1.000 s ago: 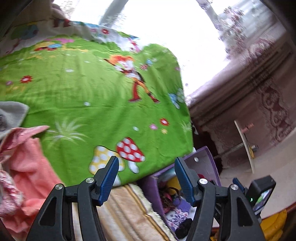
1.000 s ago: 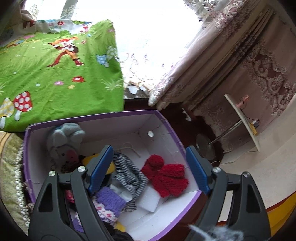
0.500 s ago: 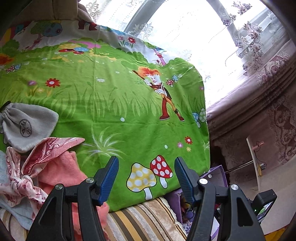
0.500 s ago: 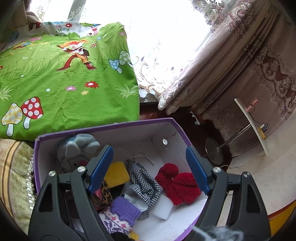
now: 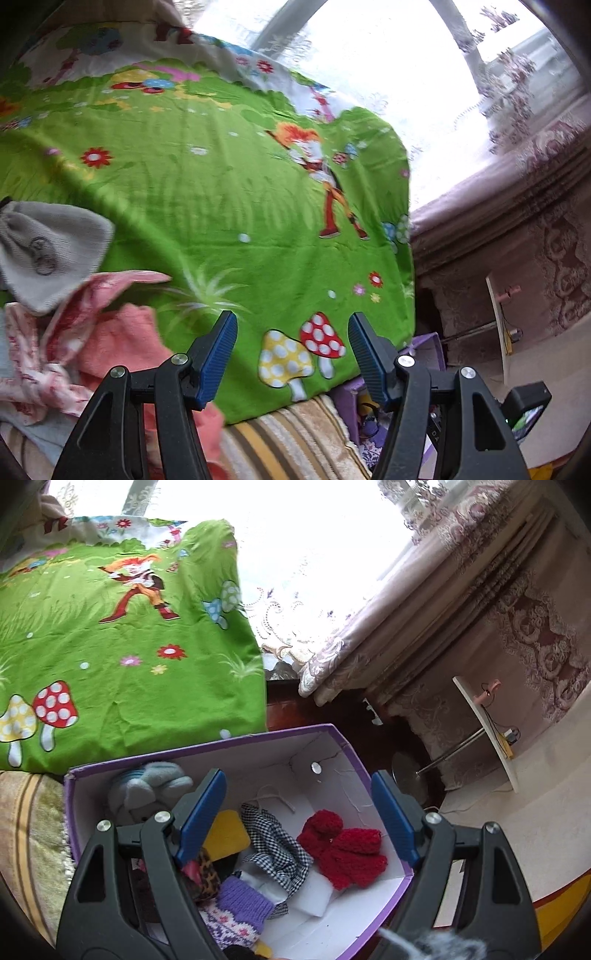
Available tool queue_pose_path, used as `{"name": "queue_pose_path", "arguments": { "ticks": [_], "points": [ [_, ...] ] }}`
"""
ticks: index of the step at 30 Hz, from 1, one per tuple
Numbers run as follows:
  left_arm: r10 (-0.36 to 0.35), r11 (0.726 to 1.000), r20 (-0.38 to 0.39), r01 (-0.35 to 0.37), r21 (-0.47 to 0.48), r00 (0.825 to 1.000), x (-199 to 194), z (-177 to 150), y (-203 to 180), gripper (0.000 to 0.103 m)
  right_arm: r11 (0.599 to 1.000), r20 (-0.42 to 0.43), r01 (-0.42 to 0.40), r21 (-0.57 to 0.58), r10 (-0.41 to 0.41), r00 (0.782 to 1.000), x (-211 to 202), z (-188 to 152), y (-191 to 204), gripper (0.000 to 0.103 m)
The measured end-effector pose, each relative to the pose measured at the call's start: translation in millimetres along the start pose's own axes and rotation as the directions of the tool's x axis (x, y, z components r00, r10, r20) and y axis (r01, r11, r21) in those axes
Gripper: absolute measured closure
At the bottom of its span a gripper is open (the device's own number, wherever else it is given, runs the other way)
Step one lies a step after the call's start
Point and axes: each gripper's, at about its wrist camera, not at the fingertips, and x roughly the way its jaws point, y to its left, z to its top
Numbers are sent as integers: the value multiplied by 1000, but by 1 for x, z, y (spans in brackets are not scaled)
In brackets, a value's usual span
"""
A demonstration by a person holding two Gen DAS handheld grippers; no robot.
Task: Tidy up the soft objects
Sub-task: 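Move both grippers back over the pile of soft items, then close the left gripper on the gathered top of the grey drawstring bag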
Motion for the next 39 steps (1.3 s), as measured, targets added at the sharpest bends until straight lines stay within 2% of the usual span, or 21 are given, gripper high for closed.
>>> {"name": "queue_pose_path", "arguments": {
  "ticks": [5,9,12,14,16,19,21,22,23,24,25,27,28,29,30,31,33,39],
  "points": [
    [91,993,47,-87,-80,995,-28,16,35,40,999,30,-27,-21,27,999,-17,9,15,19],
    [199,967,96,-180,-178,975,-52,26,68,40,997,59,-59,-52,62,996,-34,17,35,18],
    [278,935,87,-249,-254,957,-58,29,95,40,993,73,-83,-83,89,993,-42,22,51,18],
    [360,897,90,-318,-306,929,-61,31,113,40,989,82,-109,-104,118,990,-49,26,63,18],
    [425,855,62,-378,-354,903,-58,34,133,40,985,87,-130,-114,141,986,-54,28,71,17],
    [474,801,-8,-434,-413,881,-44,37,158,39,980,82,-154,-128,166,983,-56,30,81,17],
    [487,793,-61,-471,-388,871,-24,40,165,39,976,65,-176,-128,185,981,-54,31,84,17],
    [512,792,-42,-491,-362,858,-23,42,160,39,975,57,-183,-126,191,980,-52,30,85,17],
    [521,796,-44,-504,-335,852,-19,45,155,39,974,49,-192,-123,199,979,-51,30,86,17],
    [511,808,-46,-499,-314,858,-13,47,152,41,973,44,-196,-120,202,978,-50,29,86,17],
    [534,804,-49,-525,-279,844,-6,50,147,41,973,39,-199,-117,205,978,-50,29,86,17],
    [570,794,-42,-563,-229,820,1,53,140,54,972,31,-207,-109,212,977,-49,29,84,17],
    [579,791,-38,-573,-215,814,3,55,138,59,972,30,-207,-108,211,977,-49,28,83,17],
    [586,789,-34,-579,-203,810,4,57,137,70,972,28,-208,-105,212,977,-48,28,82,17],
    [587,791,-31,-581,-190,809,6,59,136,78,972,24,-211,-103,214,976,-47,29,81,17],
    [583,796,-29,-578,-183,812,7,61,136,81,972,20,-213,-101,217,976,-47,28,81,17],
    [562,813,-21,-557,-169,827,7,65,135,92,971,16,-219,-101,222,975,-45,28,81,17],
    [507,859,41,-499,-116,861,3,69,110,93,967,10,-228,-113,231,973,-46,27,85,17]
  ]
}}
